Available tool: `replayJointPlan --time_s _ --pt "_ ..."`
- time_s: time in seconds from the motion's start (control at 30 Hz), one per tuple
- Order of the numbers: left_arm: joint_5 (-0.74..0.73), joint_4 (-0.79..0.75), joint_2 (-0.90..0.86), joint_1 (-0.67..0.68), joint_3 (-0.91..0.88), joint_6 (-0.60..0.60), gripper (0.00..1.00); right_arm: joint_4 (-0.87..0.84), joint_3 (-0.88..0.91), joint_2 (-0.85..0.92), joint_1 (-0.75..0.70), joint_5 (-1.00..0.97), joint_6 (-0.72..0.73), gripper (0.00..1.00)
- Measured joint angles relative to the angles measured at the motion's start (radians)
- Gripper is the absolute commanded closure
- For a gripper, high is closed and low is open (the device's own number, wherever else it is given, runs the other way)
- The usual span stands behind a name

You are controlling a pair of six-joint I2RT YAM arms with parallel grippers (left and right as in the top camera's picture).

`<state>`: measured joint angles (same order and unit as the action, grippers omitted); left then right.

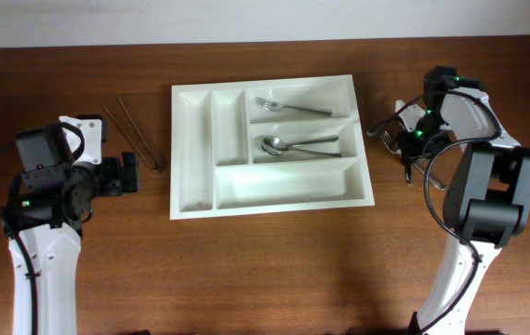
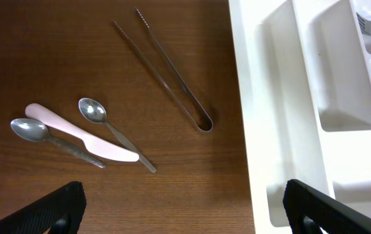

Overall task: Pack container
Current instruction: 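Return the right gripper to the pile and grasp another fork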

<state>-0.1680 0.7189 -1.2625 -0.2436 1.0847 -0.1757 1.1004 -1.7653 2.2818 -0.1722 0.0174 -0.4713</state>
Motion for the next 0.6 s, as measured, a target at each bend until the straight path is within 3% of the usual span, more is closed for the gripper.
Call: replayJointPlan --time_s 0.07,0.6 --pt "0.0 0.0 0.0 0.0 0.0 0.0 0.01 -0.001 0.0 0.001 0.0 -0.003 -0.001 0.96" --pt "0.0 0.0 0.0 0.0 0.0 0.0 0.01 0.013 -0.006 -0.007 0.0 -0.003 0.098 0.96"
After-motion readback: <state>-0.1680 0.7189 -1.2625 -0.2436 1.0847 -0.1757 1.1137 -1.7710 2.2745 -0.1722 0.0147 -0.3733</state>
